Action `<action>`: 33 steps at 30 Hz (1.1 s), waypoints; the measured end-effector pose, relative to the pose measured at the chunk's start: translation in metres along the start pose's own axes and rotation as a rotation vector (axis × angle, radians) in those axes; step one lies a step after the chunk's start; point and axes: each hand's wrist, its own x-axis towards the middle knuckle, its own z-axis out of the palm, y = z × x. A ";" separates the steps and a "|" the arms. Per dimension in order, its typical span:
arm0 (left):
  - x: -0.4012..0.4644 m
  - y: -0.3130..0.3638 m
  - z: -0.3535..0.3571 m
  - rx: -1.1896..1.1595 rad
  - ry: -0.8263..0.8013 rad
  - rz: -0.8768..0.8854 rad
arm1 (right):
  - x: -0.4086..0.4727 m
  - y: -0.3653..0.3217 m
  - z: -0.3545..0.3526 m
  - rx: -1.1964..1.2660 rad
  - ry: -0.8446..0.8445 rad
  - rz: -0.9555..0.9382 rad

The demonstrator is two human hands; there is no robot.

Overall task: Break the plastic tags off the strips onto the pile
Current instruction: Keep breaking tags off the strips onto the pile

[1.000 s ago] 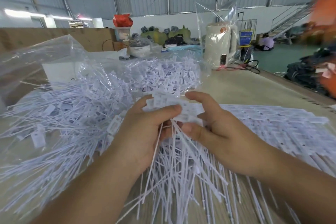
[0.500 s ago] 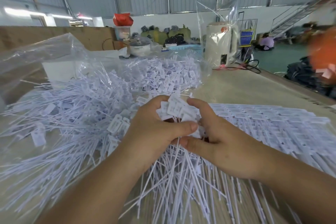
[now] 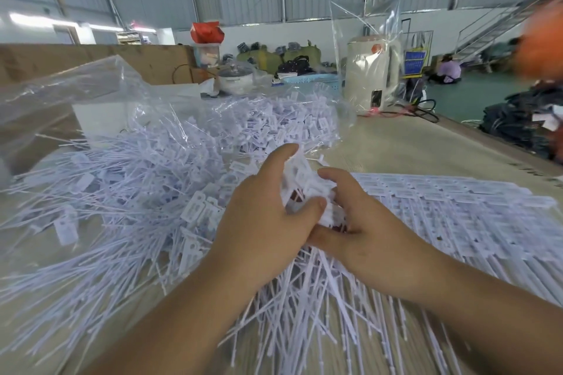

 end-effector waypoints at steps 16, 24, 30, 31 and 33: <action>-0.007 -0.007 0.005 0.586 -0.240 0.101 | -0.001 0.005 -0.012 -0.018 -0.188 0.145; 0.002 -0.020 0.002 0.634 -0.240 0.090 | 0.003 0.002 -0.030 -0.629 -0.157 -0.115; 0.007 -0.022 -0.004 0.648 -0.240 0.040 | 0.004 0.018 -0.027 -0.815 -0.286 0.127; 0.007 -0.023 -0.004 0.654 -0.236 0.039 | 0.004 0.017 -0.028 -0.820 -0.304 0.175; 0.007 -0.022 -0.005 0.662 -0.230 0.044 | 0.004 0.015 -0.032 -0.808 -0.308 0.221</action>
